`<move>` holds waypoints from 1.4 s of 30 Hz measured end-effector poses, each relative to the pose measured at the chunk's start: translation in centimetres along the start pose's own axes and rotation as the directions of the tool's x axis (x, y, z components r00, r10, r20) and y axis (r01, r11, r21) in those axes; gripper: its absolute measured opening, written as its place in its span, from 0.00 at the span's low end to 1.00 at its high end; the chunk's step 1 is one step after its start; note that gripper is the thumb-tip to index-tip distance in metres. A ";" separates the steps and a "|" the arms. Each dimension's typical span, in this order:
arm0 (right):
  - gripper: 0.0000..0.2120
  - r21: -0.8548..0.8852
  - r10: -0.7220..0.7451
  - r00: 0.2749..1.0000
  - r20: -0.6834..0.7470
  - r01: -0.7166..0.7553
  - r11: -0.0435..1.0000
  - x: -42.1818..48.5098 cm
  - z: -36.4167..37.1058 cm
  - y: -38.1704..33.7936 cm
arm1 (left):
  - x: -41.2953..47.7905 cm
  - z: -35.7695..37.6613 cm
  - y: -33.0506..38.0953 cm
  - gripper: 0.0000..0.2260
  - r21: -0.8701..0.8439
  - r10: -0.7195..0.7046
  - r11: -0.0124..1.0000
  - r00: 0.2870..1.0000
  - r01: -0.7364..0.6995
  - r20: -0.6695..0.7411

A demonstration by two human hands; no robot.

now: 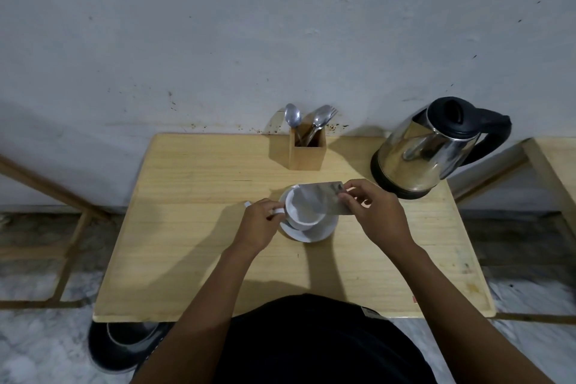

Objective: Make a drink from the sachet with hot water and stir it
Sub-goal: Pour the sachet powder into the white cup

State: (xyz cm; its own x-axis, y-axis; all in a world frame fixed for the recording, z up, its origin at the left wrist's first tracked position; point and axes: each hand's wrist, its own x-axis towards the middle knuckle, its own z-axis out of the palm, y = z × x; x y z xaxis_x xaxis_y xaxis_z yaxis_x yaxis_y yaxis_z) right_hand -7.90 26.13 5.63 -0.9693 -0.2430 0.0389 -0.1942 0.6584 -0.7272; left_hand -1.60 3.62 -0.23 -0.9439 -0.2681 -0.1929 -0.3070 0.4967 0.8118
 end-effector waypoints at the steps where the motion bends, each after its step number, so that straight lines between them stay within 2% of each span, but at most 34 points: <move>1: 0.04 -0.023 -0.019 1.000 0.001 0.020 1.000 0.2 0.1 0.0 | 0.1 0.1 0.0 0.08 0.000 0.000 1.000 1.000 0.000 0.006; 8: 0.11 -0.119 -0.100 0.995 0.023 0.102 0.988 1.4 0.2 -0.8 | 0.5 1.0 -0.5 0.09 -0.072 -0.028 0.997 0.998 0.032 0.052; 13: 0.03 -0.186 -0.186 0.982 -0.040 0.176 0.967 1.9 0.1 -0.9 | 0.5 0.9 -0.5 0.11 -0.089 -0.005 0.996 0.999 0.009 0.046; 21: 0.03 -0.271 -0.304 0.952 0.017 0.297 0.915 3.0 0.3 -1.3 | 0.5 0.9 -0.7 0.11 -0.100 -0.010 0.995 0.998 0.017 0.067; 24: 0.02 -0.271 -0.325 0.945 0.036 0.323 0.907 3.3 0.3 -1.6 | 0.9 0.4 -0.3 0.16 -0.071 -0.023 0.997 0.998 0.028 0.060; 27: 0.01 -0.239 -0.341 0.938 0.054 0.344 0.908 3.6 0.3 -2.0 | 1.6 -0.1 0.6 0.21 0.007 0.057 0.998 0.998 -0.057 0.020; 31: 0.01 -0.224 -0.406 0.909 0.097 0.417 0.881 3.7 0.4 -2.7 | 2.9 -0.2 1.9 0.09 0.022 0.148 0.989 0.989 -0.148 0.011; 34: 0.06 -0.184 -0.349 0.931 0.107 0.364 0.913 3.8 0.0 -2.7 | 3.3 0.0 2.1 0.08 0.038 0.144 0.989 0.989 -0.145 0.013; 36: 0.11 -0.169 -0.240 0.956 0.168 0.268 0.948 4.1 -0.6 -2.2 | 3.4 0.1 2.3 0.09 0.029 0.132 0.991 0.991 -0.132 0.004; 39: 0.08 -0.221 -0.084 0.963 0.255 0.143 0.965 4.4 -1.3 -1.4 | 3.3 0.0 2.5 0.09 -0.002 0.126 0.992 0.992 -0.126 -0.006; 42: 0.07 -0.268 -0.041 0.977 0.210 0.098 0.959 4.2 -1.1 -1.2 | 3.2 0.3 2.6 0.09 -0.027 0.127 0.991 0.992 -0.127 -0.011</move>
State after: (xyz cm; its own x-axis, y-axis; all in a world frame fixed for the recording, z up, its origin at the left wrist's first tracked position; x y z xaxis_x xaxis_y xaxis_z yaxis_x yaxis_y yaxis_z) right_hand -11.94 25.12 7.40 -0.9070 -0.4142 -0.0763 -0.3216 0.7980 -0.5097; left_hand -5.49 4.30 1.04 -0.9739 -0.2114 -0.0823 -0.1809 0.5046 0.8442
